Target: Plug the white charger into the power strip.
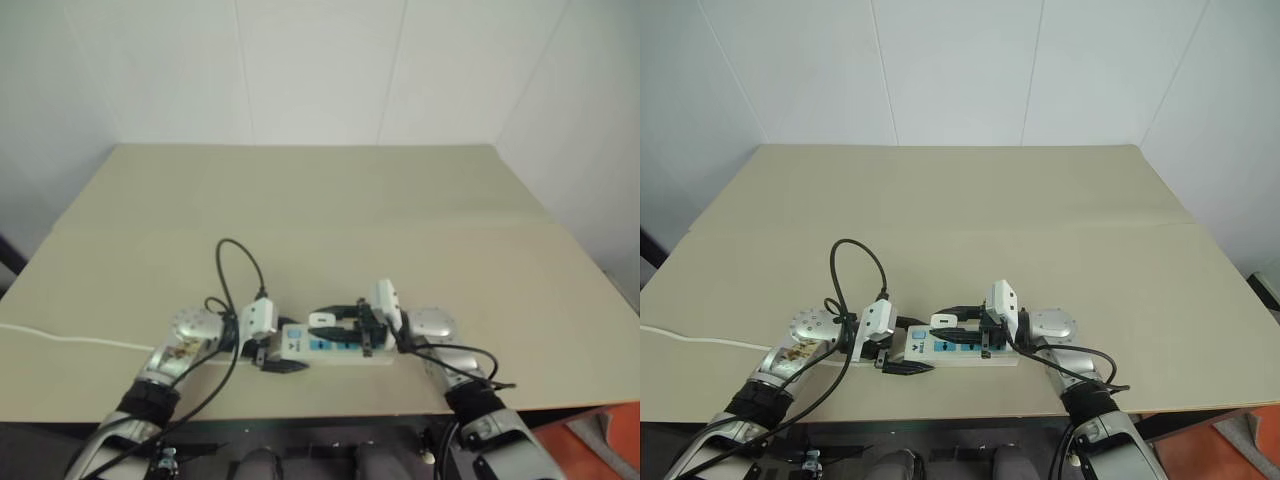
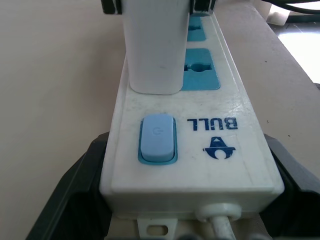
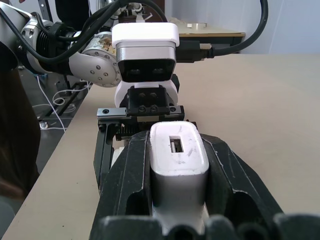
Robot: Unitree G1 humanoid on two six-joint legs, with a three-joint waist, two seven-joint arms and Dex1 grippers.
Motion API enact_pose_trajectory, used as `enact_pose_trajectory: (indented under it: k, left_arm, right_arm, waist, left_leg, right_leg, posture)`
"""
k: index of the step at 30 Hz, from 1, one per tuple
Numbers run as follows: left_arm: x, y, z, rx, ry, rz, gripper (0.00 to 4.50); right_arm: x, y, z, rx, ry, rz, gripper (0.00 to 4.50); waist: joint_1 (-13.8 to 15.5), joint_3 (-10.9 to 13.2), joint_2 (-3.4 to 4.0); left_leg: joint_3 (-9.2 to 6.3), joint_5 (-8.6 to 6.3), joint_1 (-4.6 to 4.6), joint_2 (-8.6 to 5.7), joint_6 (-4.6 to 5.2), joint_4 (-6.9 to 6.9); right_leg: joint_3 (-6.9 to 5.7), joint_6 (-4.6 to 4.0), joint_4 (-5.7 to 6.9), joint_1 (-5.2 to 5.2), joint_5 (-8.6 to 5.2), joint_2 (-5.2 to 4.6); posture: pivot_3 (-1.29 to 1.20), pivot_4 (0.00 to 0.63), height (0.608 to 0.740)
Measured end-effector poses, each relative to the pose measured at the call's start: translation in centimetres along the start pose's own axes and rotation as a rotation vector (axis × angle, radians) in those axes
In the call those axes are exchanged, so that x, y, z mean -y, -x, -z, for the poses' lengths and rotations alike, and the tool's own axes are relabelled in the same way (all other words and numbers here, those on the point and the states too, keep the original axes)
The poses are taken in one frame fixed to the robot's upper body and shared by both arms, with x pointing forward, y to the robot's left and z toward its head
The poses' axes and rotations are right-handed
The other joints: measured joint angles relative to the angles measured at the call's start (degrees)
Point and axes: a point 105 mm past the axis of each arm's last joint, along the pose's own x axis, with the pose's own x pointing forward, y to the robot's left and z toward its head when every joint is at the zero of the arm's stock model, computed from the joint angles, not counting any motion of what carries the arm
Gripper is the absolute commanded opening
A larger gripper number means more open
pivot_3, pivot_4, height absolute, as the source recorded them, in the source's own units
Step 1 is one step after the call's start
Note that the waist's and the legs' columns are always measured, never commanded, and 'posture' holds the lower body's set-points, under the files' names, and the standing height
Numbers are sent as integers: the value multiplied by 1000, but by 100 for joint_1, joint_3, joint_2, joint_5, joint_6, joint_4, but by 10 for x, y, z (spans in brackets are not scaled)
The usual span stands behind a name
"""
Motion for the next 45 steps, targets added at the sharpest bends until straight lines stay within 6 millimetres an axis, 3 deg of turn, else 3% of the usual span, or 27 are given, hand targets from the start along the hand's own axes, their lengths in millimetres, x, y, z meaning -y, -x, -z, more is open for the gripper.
enact_pose_trajectory:
  k: [12,15,18,19,22,27,29,31,37,41,45]
  left_arm:
    - [1,0,1,0,2,1,3319]
    - [1,0,1,-2,1,2,3319]
    - [1,5,3,-15,6,-4,3319]
    - [1,7,4,-24,6,-6,3319]
    - [0,10,5,-30,6,-11,3319]
    - [0,10,5,-29,7,-9,3319]
    - [1,10,5,-28,10,-9,4040]
    - [1,12,7,-30,31,-11,4475]
    - [1,23,-13,50,54,-31,4475]
    - [4,45,-29,76,47,-53,4475]
    - [13,68,-43,79,38,-48,4475]
  right_arm:
    - [0,0,0,-9,3,-10,1125]
    - [0,4,4,-41,2,-11,2154]
    - [6,23,8,-111,6,18,3136]
    - [8,29,9,-126,-4,32,3484]
    - [8,30,10,-131,-20,38,4484]
    - [7,30,10,-135,-34,27,4484]
    - [7,30,10,-135,-34,27,4500]
    - [7,29,10,-134,-32,26,4500]
    - [6,29,9,-138,-24,24,4500]
    - [5,30,4,-128,-6,34,4500]
    - [3,47,-4,-162,2,50,4500]
  waist:
    - [3,-11,-11]
    - [8,-12,-13]
    - [-17,-43,-58]
    - [-49,-53,-74]
    - [-83,-58,-80]
    - [-71,-63,-87]
    - [-70,-63,-87]
    - [-70,-62,-85]
    - [-67,-60,-83]
    - [-61,-50,-70]
    - [17,-27,-41]
  left_leg:
    - [0,-6,6,1,-2,-1]
    - [0,-7,6,1,-2,-2]
    - [0,-10,17,13,-4,-8]
    - [3,-14,25,27,-9,-10]
    - [9,-17,38,45,-13,-12]
    - [10,-24,39,58,-13,-15]
    - [10,-25,40,59,-12,-15]
    - [12,-26,39,60,-12,-16]
    - [13,-27,38,63,-13,-18]
    - [13,-28,31,66,-13,-32]
    - [15,-28,-13,61,-14,-33]
  right_leg:
    - [0,-5,0,4,-9,0]
    - [-1,-6,0,4,-11,0]
    - [-3,-17,0,8,-20,7]
    - [-2,-58,0,13,-43,17]
    - [-2,-70,6,19,-49,30]
    - [-5,-74,7,18,-51,42]
    - [-5,-74,7,18,-51,42]
    - [-4,-76,8,16,-53,43]
    - [-4,-82,8,12,-56,43]
    - [-6,-84,7,1,-58,44]
    - [-7,-75,8,-45,-55,40]
  posture:
    - [0,150,740]
    - [0,150,740]
    - [0,150,740]
    - [0,150,740]
    - [0,150,740]
    - [0,150,740]
    - [0,150,740]
    - [0,150,740]
    - [0,150,740]
    - [0,150,740]
    - [0,150,740]
